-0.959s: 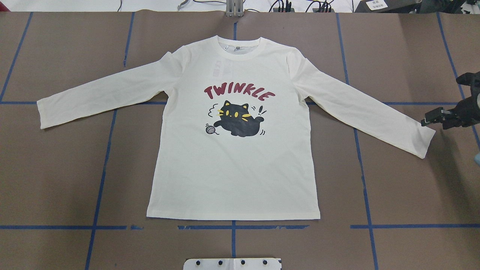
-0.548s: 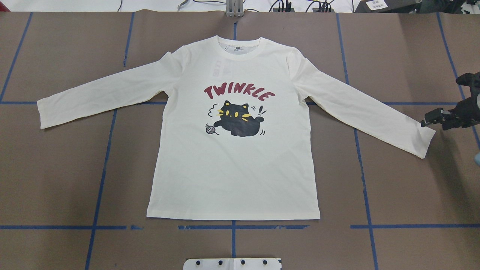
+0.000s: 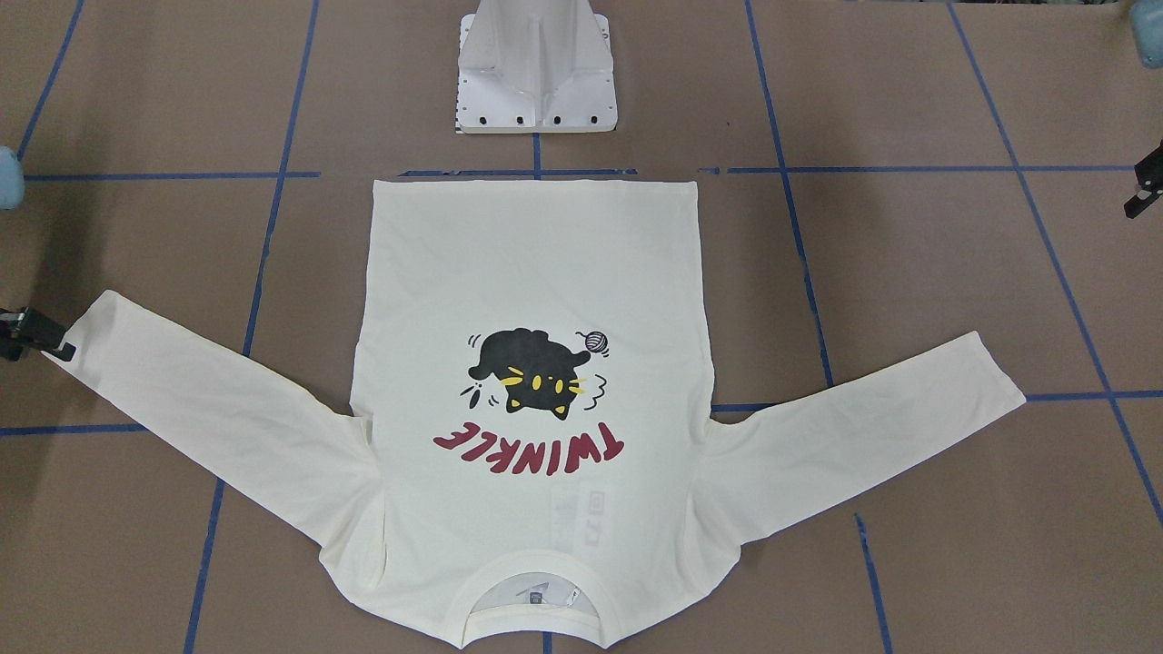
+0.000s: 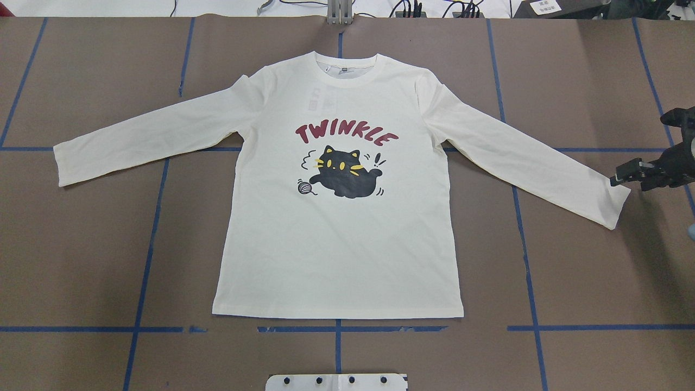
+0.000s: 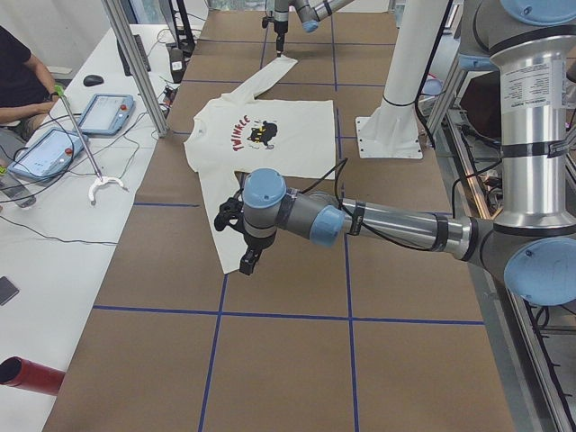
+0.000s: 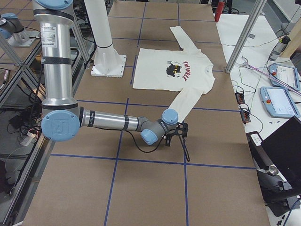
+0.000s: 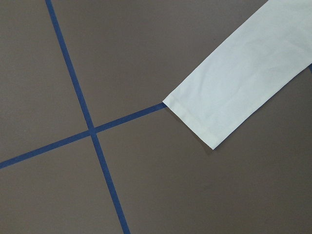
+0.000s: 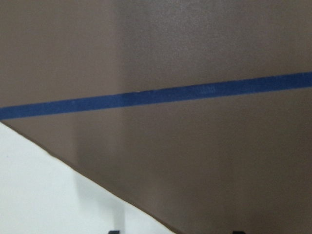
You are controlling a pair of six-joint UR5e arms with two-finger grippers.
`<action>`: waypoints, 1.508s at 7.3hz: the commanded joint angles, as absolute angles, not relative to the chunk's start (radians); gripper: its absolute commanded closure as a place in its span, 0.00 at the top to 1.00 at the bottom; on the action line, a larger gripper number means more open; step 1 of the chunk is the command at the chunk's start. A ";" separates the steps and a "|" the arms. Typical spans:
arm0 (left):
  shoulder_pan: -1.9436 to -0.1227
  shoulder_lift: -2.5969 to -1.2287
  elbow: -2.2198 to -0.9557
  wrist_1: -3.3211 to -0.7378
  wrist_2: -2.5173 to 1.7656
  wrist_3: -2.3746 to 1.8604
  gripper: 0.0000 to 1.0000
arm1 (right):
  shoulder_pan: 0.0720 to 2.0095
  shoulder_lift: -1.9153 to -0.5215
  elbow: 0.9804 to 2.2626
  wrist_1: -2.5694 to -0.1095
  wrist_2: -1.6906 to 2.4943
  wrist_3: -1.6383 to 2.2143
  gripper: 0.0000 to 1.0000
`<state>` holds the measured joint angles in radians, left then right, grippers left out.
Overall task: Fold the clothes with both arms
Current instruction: 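Lower the right gripper to the cuff of the sleeve nearest it and grasp, then lift the sleeve with the right gripper and lay it across the shirt front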
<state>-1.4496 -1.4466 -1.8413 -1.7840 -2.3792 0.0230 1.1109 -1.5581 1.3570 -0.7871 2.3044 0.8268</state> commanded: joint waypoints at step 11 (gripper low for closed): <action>-1.451 -1.436 -1.876 -1.784 -2.381 0.020 1.00 | 1.100 -1.429 1.682 -1.011 2.410 1.069 0.00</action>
